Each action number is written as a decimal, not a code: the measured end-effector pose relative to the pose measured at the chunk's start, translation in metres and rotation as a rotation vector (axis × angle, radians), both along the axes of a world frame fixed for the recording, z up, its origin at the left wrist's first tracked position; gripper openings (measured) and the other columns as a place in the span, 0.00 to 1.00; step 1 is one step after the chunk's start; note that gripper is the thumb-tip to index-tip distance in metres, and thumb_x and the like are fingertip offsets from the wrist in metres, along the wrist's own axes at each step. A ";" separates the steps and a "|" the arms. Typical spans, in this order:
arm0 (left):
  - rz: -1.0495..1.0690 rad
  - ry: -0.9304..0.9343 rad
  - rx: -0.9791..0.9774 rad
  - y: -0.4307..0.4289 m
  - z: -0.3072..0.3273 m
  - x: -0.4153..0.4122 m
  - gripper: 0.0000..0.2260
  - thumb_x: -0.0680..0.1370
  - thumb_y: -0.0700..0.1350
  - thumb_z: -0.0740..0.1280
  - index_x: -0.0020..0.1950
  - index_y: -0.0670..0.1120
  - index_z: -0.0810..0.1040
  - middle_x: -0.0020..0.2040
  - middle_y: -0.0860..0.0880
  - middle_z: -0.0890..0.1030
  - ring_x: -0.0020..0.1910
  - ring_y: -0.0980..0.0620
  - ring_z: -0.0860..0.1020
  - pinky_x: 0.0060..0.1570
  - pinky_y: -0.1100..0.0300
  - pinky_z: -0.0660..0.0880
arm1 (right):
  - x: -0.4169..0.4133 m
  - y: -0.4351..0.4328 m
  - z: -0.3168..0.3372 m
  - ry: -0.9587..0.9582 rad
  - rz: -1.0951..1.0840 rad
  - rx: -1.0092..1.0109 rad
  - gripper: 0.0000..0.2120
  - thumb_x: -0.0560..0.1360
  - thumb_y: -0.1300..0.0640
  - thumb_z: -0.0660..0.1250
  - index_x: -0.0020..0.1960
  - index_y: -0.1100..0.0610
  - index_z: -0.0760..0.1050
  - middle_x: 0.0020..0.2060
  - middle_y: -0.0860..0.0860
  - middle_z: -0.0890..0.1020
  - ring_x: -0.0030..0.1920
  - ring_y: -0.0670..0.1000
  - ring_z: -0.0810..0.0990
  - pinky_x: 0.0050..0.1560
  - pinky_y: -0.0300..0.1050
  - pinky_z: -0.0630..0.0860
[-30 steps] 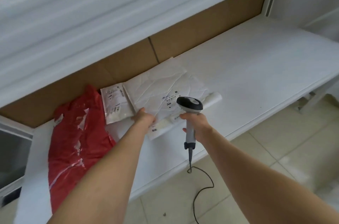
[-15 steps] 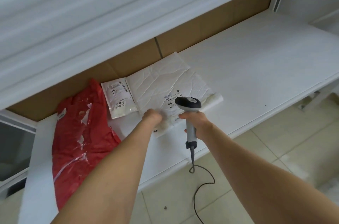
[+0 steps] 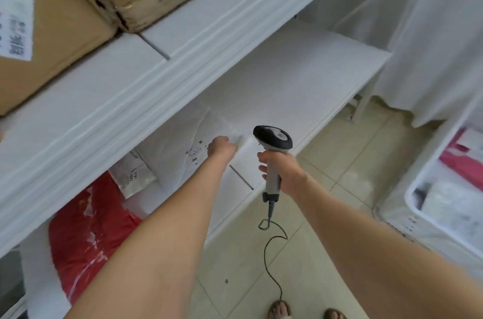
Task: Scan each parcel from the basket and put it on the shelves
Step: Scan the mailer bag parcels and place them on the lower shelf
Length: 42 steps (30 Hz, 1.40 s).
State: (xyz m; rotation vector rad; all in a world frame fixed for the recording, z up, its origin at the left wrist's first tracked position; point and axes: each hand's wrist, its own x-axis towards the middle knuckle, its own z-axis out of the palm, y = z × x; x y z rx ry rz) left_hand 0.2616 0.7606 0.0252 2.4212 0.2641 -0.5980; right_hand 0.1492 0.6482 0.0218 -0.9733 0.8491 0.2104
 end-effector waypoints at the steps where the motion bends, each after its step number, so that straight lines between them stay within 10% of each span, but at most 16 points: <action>1: -0.031 -0.001 -0.021 -0.019 0.009 -0.007 0.19 0.77 0.37 0.64 0.68 0.40 0.72 0.68 0.41 0.73 0.65 0.41 0.73 0.64 0.54 0.71 | -0.010 -0.014 0.009 -0.003 -0.038 -0.003 0.05 0.74 0.63 0.69 0.46 0.56 0.75 0.46 0.52 0.79 0.46 0.51 0.78 0.45 0.45 0.74; 24: -0.789 0.090 -0.163 -0.445 0.052 -0.287 0.15 0.77 0.43 0.68 0.63 0.43 0.77 0.64 0.45 0.76 0.55 0.49 0.76 0.53 0.61 0.69 | -0.360 -0.345 0.044 0.048 -0.953 0.168 0.06 0.75 0.54 0.72 0.47 0.54 0.76 0.31 0.50 0.79 0.35 0.49 0.78 0.46 0.48 0.75; 42: -1.114 0.253 0.136 -0.619 -0.148 -0.328 0.25 0.76 0.40 0.69 0.72 0.41 0.67 0.71 0.42 0.69 0.69 0.43 0.69 0.68 0.52 0.66 | -0.387 -0.496 -0.142 0.254 -1.082 0.208 0.13 0.74 0.46 0.72 0.47 0.56 0.76 0.35 0.53 0.81 0.34 0.49 0.81 0.36 0.46 0.79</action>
